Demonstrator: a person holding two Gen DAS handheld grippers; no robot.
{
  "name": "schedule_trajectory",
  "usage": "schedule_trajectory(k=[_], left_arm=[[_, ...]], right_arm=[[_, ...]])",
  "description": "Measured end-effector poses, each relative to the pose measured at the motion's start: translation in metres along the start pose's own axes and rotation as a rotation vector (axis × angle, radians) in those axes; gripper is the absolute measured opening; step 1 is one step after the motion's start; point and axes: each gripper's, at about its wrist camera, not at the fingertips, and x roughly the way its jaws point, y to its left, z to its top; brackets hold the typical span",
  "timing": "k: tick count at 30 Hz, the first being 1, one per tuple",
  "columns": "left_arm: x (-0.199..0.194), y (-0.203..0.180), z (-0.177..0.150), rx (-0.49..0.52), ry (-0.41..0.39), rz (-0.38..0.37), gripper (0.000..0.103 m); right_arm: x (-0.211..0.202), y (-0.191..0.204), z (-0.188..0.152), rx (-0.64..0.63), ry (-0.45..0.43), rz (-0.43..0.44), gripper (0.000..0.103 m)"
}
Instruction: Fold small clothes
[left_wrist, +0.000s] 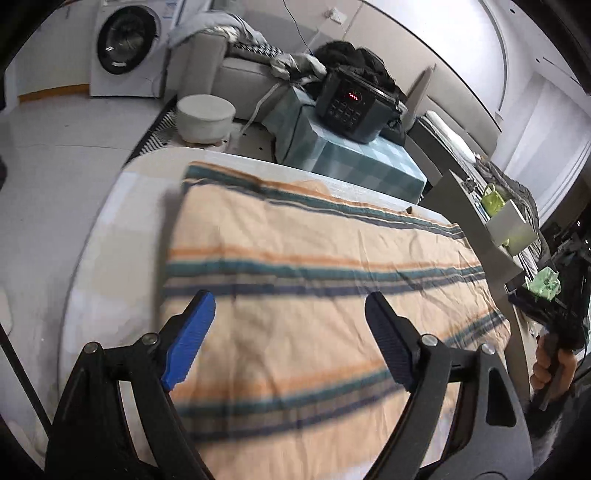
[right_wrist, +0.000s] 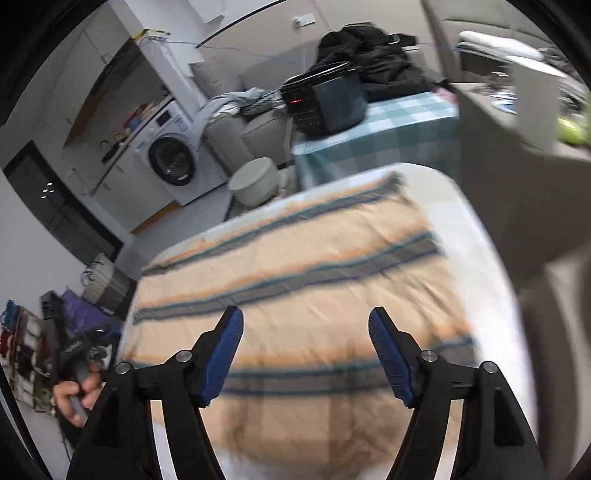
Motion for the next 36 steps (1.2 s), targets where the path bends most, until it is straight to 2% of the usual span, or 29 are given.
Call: schedule_trajectory(k=[1,4,5,6,8,11,17,22,26,29,33,36], left_arm=[[-0.012,0.001,-0.008,-0.002,-0.006,0.008,0.083],[-0.047,-0.001,-0.036,-0.002,0.002,0.018,0.084],[-0.054,-0.002,-0.044,0.000,0.006,0.015,0.088],[-0.061,-0.004,-0.052,0.000,0.004,0.010,0.095],[-0.070,-0.009,-0.066,-0.005,-0.002,0.003,0.102],[-0.071,-0.014,-0.080,-0.026,-0.015,0.002,0.102],[-0.061,-0.014,-0.095,-0.056,-0.041,-0.003,0.102],[-0.047,-0.010,-0.098,-0.057,-0.051,-0.016,0.102],[-0.041,-0.011,-0.097,-0.042,-0.042,-0.001,0.102],[-0.040,-0.009,-0.099,-0.044,-0.044,-0.002,0.102],[-0.035,-0.007,-0.100,-0.039,-0.030,-0.002,0.102],[-0.034,-0.007,-0.100,-0.040,-0.031,-0.007,0.102]], right_arm=[[-0.014,-0.010,-0.014,0.007,-0.004,-0.026,0.079],[-0.036,-0.036,-0.046,0.052,0.009,-0.059,0.079],[-0.039,-0.042,-0.053,0.060,0.016,-0.071,0.079],[-0.043,-0.049,-0.063,0.068,0.017,-0.084,0.079],[-0.050,-0.060,-0.079,0.089,0.004,-0.089,0.079],[-0.049,-0.074,-0.090,0.123,-0.014,-0.071,0.079],[-0.052,-0.087,-0.086,0.152,-0.072,-0.051,0.078],[-0.039,-0.075,-0.065,0.084,-0.086,-0.017,0.078],[-0.013,-0.063,-0.071,0.016,0.059,-0.003,0.075],[-0.014,-0.056,-0.087,-0.068,0.102,-0.022,0.070],[-0.029,-0.067,-0.092,-0.009,0.067,0.024,0.069],[-0.032,-0.073,-0.084,0.011,0.017,-0.030,0.068]])
